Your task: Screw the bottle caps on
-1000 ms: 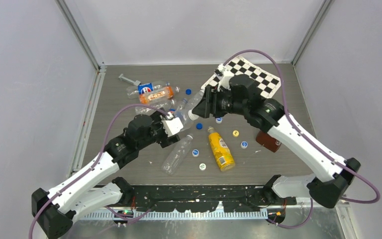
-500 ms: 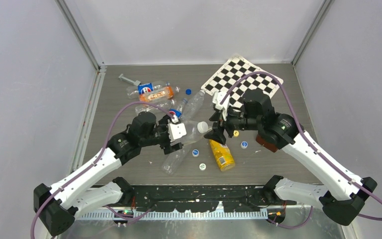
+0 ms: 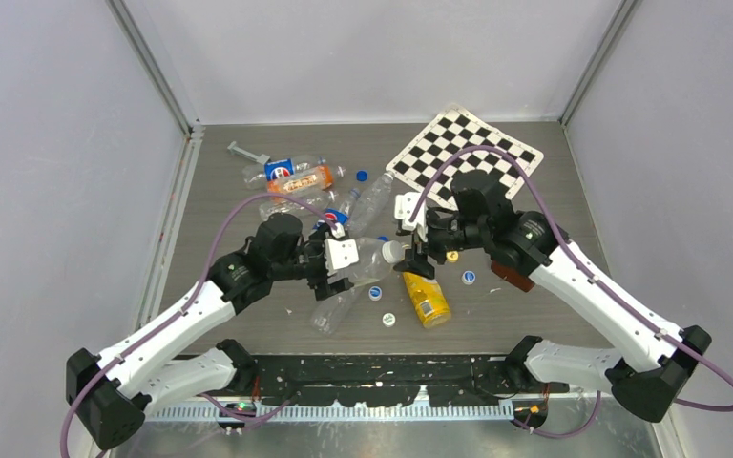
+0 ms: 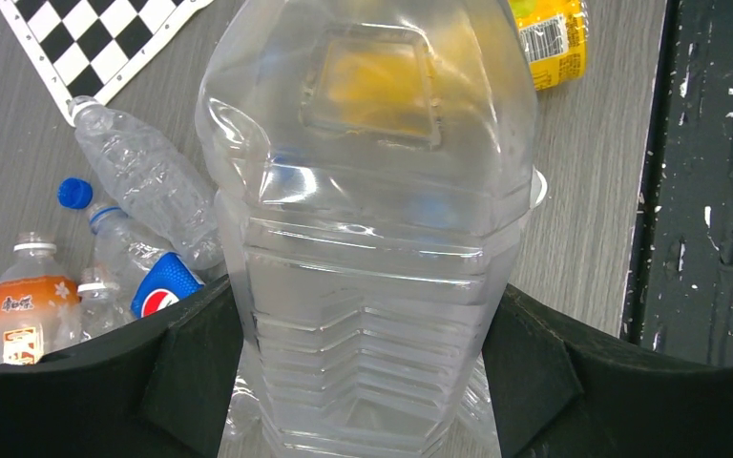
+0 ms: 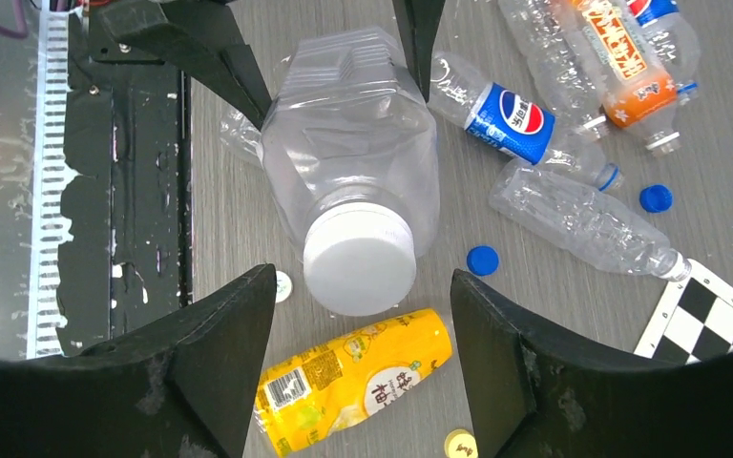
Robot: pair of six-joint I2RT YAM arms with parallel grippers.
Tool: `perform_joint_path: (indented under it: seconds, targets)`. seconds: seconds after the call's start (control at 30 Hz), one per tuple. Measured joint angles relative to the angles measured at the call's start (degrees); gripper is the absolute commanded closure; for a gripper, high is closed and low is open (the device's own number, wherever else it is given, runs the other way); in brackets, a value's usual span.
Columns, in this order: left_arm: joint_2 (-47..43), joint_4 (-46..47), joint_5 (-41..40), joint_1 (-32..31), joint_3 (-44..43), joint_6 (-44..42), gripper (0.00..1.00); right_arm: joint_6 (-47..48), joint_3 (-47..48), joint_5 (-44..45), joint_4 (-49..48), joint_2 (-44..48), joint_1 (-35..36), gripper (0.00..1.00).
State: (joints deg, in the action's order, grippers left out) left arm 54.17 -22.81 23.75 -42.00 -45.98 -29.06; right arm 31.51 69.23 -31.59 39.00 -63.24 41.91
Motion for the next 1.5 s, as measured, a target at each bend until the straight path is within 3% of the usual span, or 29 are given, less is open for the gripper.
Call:
perform_joint_path:
  seconds: [0.2, 0.43, 0.5, 0.63, 0.7, 0.8, 0.93, 1.4, 1.5]
  targets:
    - [0.04, -0.24, 0.74, 0.0, 0.0, 0.0, 1.0, 2.01, 0.66, -0.92, 1.7, -1.95, 0.0, 0.33]
    - [0.04, -0.26, 0.98, 0.0, 0.0, 0.0, 1.0, 2.51, 2.6, -2.51, 2.64, -3.19, 0.0, 0.47]
    - [0.04, -0.33, 0.98, 0.0, -0.04, 0.0, 1.0, 2.4, 2.82, -3.08, 2.73, -3.8, 0.0, 0.57]
    - [0.04, -1.29, 0.9, 0.02, -0.22, 0.07, 1.0, 1.64, 3.06, -3.63, 2.91, -4.81, -0.02, 0.69]
    - [0.02, -1.73, 0.85, 0.04, -0.22, 0.15, 1.0, 0.9, 3.26, -3.65, 3.02, -5.29, -0.02, 0.85]
    - [-0.07, -1.95, 0.13, 0.07, -0.22, 0.26, 1.0, -2.08, 3.56, -2.93, 2.91, -6.05, -0.02, 0.97]
    - [-0.79, -1.92, -3.76, 0.07, -0.2, 0.0, 1.0, -14.69, 4.9, 1.73, 1.22, -8.15, 0.0, 0.99]
    - [-2.89, 1.77, -26.16, -0.72, 0.96, -1.07, 1.0, -78.18, 3.5, 17.29, -11.32, -13.46, -0.79, 1.0]
    - [-2.89, 2.21, -29.86, -0.79, 1.53, -1.73, 1.0, -86.9, 3.39, 18.29, -12.15, -15.28, -0.81, 0.91]
